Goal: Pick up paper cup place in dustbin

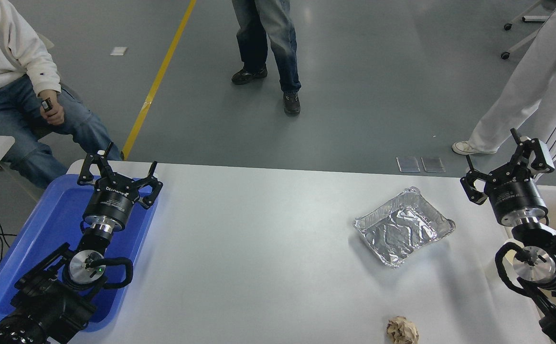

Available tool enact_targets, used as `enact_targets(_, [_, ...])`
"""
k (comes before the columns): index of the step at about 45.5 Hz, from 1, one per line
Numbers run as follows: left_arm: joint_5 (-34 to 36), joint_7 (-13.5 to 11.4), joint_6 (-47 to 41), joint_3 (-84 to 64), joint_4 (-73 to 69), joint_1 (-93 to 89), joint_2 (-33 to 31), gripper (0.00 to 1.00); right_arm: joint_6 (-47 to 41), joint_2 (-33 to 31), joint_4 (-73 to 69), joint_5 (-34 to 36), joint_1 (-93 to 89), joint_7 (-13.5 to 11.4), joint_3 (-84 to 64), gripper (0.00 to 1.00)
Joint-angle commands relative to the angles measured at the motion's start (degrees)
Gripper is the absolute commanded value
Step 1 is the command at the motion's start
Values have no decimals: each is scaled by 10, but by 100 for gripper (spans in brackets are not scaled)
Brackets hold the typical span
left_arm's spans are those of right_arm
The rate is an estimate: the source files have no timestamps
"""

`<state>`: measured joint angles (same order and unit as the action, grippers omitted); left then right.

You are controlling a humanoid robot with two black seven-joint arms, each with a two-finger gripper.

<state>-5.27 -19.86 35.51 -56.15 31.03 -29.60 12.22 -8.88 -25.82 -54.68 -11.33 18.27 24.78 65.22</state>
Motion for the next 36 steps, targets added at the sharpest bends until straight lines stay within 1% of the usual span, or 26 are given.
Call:
enact_targets(1, [0, 0, 0, 0, 0, 0, 0, 100, -1, 0, 0, 0, -2, 0, 0, 100])
enact_targets(36, [0, 0, 0, 1, 0, 0, 0, 100, 2, 1, 0, 2, -3, -1, 2, 100])
